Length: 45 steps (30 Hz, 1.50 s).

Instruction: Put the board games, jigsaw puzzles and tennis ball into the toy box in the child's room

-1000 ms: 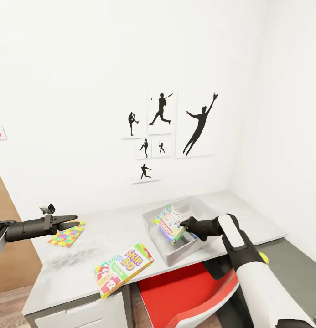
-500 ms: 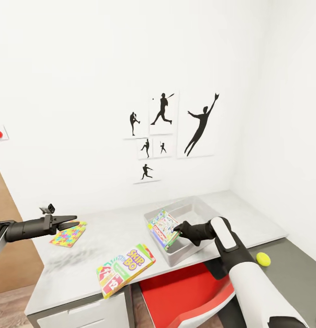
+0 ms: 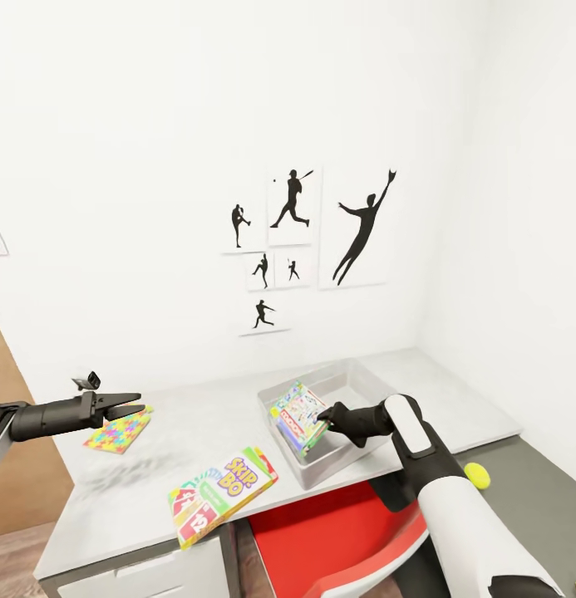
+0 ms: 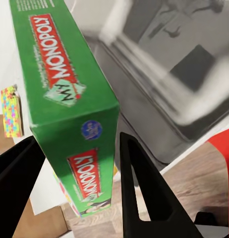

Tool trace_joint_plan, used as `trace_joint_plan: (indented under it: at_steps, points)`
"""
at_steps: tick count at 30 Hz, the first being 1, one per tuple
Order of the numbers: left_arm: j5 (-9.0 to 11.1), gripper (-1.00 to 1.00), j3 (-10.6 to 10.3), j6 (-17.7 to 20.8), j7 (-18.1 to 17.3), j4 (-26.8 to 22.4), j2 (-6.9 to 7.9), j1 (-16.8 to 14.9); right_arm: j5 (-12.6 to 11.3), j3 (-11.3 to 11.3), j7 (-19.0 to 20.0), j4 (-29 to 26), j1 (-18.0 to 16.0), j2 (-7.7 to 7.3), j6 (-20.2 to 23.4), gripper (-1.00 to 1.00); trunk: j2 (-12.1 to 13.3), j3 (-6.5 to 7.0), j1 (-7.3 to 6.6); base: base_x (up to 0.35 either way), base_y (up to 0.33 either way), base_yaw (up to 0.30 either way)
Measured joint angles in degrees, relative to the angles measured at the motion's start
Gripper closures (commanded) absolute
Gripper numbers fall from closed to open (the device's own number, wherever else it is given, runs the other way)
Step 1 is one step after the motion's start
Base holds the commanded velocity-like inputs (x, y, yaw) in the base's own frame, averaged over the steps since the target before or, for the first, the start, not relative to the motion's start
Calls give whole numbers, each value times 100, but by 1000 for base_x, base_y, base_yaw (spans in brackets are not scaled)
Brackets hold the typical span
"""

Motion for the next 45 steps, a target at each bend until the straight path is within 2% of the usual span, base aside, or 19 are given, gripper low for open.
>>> trace_joint_plan:
  at_steps: [34,35,45]
  points:
    - [2,-100,0,-4,0,0,0,0,8,0,-14,-2,0,-4,-156,100,0,0,0,41,0,0]
    - [1,-100,0,-4,0,0,0,0,8,0,-15,-2,0,-4,-158,-100,0,0,0,0,0,0]
    - [0,-100,0,-7,0,0,1,0,5,0,-15,-2,0,-4,-159,-100,0,0,0,0,0,0]
